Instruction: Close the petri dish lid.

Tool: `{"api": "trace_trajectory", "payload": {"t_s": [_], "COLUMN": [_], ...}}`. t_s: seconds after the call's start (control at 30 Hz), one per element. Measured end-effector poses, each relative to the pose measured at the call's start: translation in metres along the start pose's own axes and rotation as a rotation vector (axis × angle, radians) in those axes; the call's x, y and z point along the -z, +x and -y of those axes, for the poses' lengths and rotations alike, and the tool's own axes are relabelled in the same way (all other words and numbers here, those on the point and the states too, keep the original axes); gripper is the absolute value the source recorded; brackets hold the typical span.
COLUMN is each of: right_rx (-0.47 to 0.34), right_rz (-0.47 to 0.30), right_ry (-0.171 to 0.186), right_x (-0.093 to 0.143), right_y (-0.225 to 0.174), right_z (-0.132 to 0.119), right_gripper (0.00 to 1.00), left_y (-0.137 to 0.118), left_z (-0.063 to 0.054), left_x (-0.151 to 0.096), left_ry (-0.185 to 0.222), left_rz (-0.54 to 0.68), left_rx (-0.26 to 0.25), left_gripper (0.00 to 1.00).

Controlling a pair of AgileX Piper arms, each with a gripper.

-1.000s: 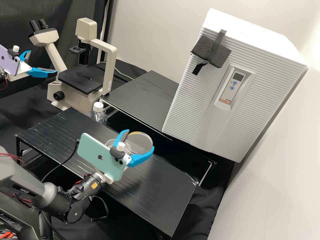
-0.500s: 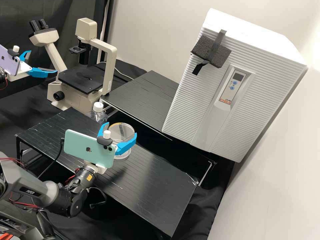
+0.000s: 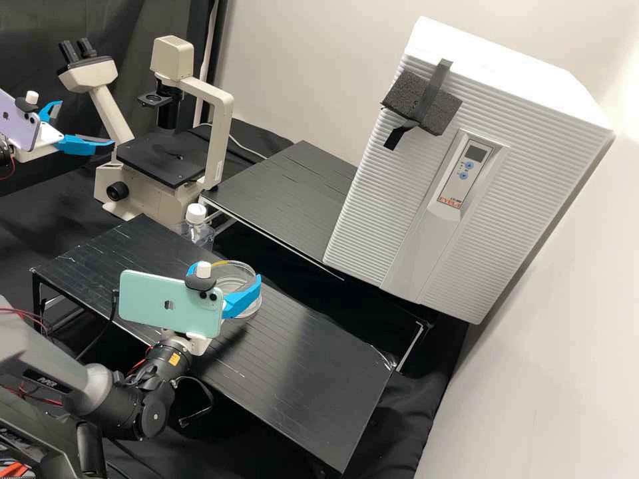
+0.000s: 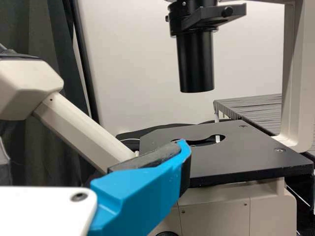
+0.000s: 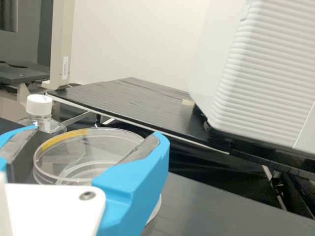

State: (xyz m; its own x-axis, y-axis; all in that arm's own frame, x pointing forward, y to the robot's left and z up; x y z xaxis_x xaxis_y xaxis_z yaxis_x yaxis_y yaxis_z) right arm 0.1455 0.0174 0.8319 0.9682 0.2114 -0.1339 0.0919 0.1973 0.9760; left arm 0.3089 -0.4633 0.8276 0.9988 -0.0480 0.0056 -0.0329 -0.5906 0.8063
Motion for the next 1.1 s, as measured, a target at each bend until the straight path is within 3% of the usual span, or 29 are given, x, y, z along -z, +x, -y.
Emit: {"api": "trace_trajectory", "payload": {"t_s": [0.2,0.5,1.1], "right_rx": [0.0,0.019,0.032], "right_rz": [0.005,0.018,0.048], "right_ry": [-0.006,0.022,0.037], "right_x": [-0.001,-0.005,-0.012], "right_y": [-0.001,0.001,0.004], "right_z": [0.0,0.002,0.005], "right_gripper": [0.0,0.0,0.0], "left_y": [0.0,0.0,0.0], "left_z": [0.0,0.0,0.0], "left_x": [0.0,0.0,0.0], "left_ry": [0.0,0.0,0.0], "left_rz": [0.0,0.0,0.0], "left_rx": [0.0,0.0,0.0], "left_gripper": [1.0,1.0,1.0]}}
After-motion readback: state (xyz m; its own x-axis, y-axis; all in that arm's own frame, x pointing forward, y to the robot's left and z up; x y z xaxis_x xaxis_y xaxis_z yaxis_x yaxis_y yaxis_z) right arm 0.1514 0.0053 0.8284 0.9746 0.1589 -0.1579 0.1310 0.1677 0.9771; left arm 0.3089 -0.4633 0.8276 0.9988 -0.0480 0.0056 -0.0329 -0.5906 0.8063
